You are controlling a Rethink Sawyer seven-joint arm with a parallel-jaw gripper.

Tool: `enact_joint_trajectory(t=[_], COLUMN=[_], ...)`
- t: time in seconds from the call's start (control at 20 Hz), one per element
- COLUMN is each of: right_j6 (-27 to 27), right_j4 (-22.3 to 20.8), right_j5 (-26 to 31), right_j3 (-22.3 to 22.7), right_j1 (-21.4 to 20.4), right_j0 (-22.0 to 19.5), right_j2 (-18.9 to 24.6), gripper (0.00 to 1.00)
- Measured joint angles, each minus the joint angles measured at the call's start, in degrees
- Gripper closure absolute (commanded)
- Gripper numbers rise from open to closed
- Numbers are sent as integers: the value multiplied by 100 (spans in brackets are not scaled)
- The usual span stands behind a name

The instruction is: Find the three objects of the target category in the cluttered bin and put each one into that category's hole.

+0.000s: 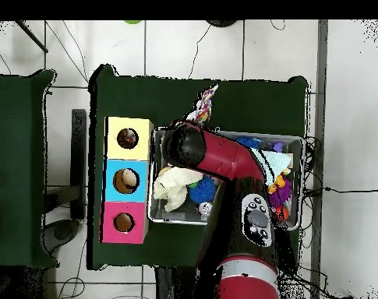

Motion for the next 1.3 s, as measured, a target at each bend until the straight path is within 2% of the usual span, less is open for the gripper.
enact_joint_trajectory(t=[0.3,0.75,1.1,1.3], right_j6=[0,34,387,653], right_j4=[75,336,715,886], right_j5=[158,159,161,159], right_j3=[-296,-787,-1127,-1149], right_j1=[-308,-352,-285,-230], right_j0=[234,736,1247,1440], right_j2=[-94,-467,-827,-952], gripper=[100,100,100,100])
